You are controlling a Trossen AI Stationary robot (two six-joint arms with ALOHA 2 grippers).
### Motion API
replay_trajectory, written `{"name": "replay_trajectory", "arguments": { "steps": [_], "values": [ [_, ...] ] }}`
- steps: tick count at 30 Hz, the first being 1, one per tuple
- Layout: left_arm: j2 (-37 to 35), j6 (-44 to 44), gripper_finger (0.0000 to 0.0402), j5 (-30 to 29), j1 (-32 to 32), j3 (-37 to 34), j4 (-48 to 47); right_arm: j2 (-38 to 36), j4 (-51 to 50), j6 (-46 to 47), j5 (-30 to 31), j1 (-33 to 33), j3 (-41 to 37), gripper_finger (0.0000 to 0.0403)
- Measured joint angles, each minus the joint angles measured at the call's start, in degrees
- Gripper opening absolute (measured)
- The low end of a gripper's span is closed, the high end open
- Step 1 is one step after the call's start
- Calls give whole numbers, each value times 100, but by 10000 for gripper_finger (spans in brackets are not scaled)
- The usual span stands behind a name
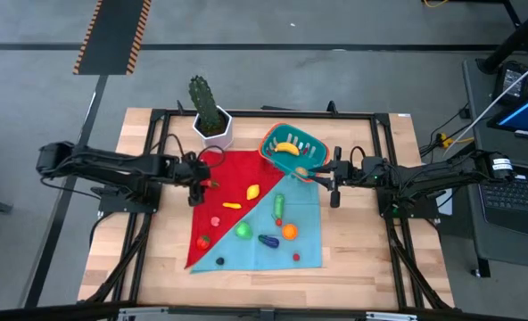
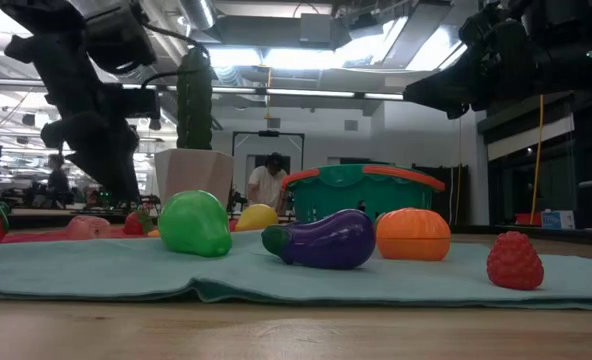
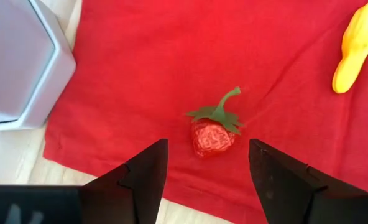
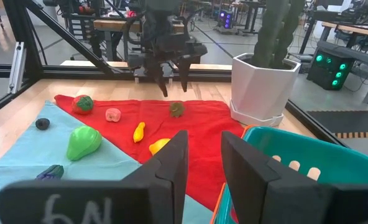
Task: Pick and placing Produce into tupperware
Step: Put the top red strawberry into the blue basket
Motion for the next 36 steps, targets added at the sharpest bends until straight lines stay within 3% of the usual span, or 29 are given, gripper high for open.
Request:
{"name": "replay_trajectory", "arguments": {
  "steps": [20, 36],
  "values": [
    [927, 306, 212, 306, 0, -2, 618, 0, 0, -3, -1, 1, 2, 98],
    [960, 289, 211, 275, 253, -2, 732, 0, 0, -22, 0, 2, 2, 98]
  ]
}}
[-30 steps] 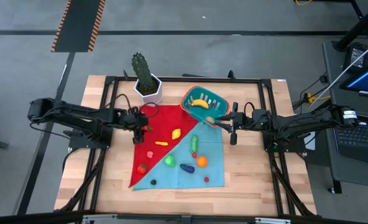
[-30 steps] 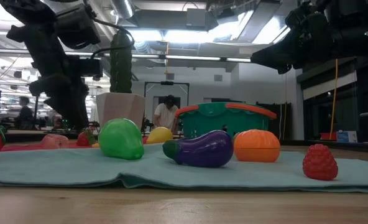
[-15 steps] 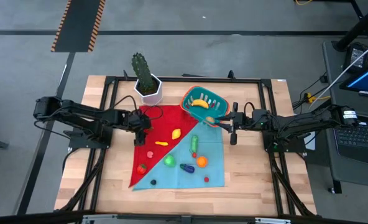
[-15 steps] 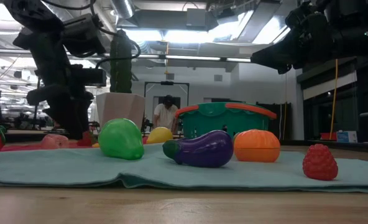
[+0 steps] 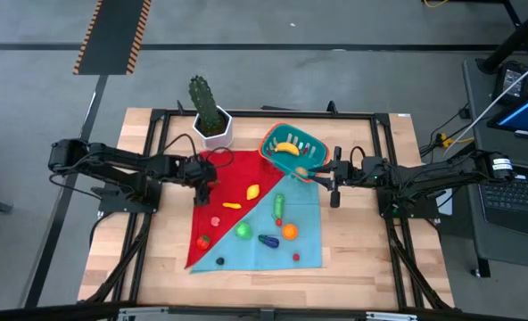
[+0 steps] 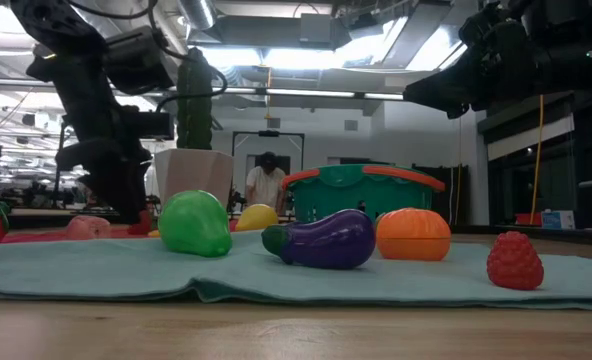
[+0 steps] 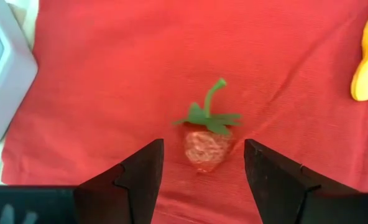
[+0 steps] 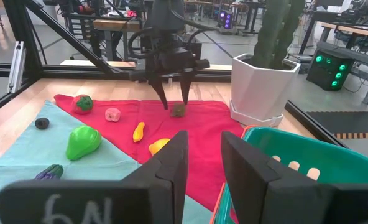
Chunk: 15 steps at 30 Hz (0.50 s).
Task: Pick and placing Produce into tupperware
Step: Put the top red strawberry into the blue basket
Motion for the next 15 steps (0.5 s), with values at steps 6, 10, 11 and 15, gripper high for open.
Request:
{"name": "replay_trajectory", "arguments": {
  "steps": [6, 10, 11, 15],
  "values": [
    [0, -4, 211, 0, 61, 0, 12, 0, 0, -2, 0, -1, 0, 98],
    [0, -4, 211, 2, 61, 0, 151, 0, 0, -2, 0, 0, 0, 98],
    [0, -4, 211, 11, 61, 0, 179, 0, 0, -2, 0, -2, 0, 98],
    [-2, -4, 211, 97, 61, 0, 214, 0, 0, -2, 0, -1, 0, 98]
  ]
}}
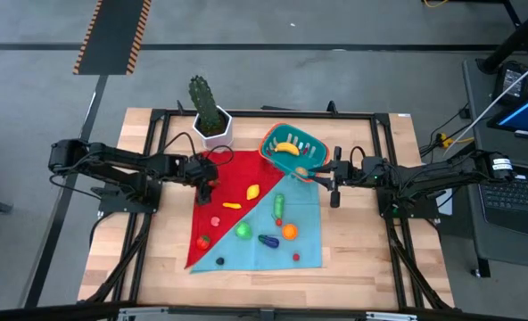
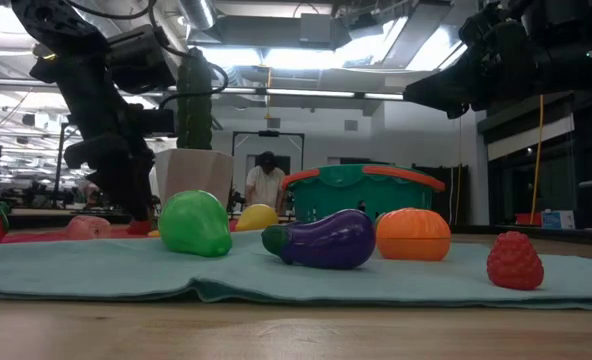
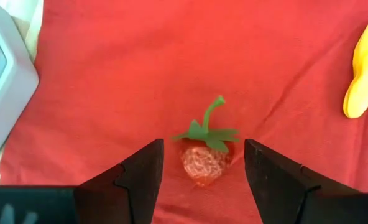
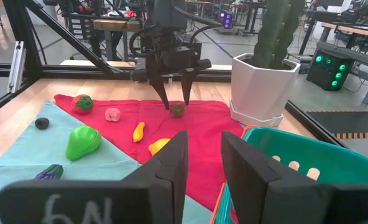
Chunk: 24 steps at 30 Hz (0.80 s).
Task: Pick and placing Produce into tupperware
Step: Put the top red strawberry into the blue basket
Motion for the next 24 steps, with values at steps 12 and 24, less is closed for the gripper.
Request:
{"name": "replay_trajectory", "arguments": {
  "steps": [12, 24],
  "values": [
    [0, 0, 211, 12, 0, -2, -4, 0, 0, 0, 0, 2, 0, 98],
    [191, 7, 211, 12, 0, -4, 77, 0, 0, 0, 1, 0, 0, 98]
  ]
}}
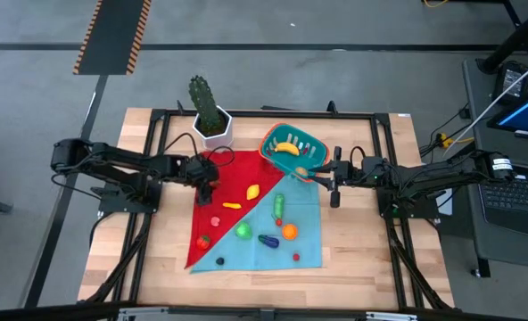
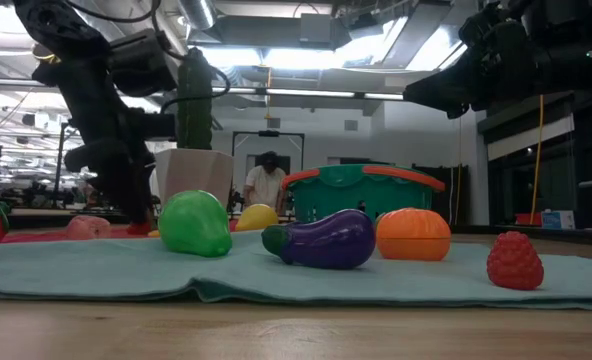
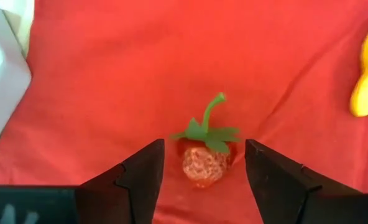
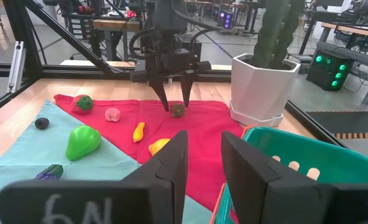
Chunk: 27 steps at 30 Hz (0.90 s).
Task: Pick and placing Produce into tupperware
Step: Put the top red strawberry into the blue basket
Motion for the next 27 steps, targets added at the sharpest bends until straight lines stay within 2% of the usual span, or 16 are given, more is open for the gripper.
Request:
{"name": "replay_trajectory", "arguments": {
  "steps": [5, 18, 22, 27],
  "values": [
    [229, 13, 211, 0, 0, 0, 63, 0, 0, 0, 1, 1, 0, 98],
    [207, 13, 210, -3, 0, 0, 63, 0, 0, -125, 1, 2, 0, 98],
    [207, 11, 196, -115, -2, 0, 50, 0, -2, -126, 1, 0, 0, 98],
    [207, 4, 160, -129, 0, 0, 41, 0, -2, -126, 1, 1, 0, 98]
  ]
}}
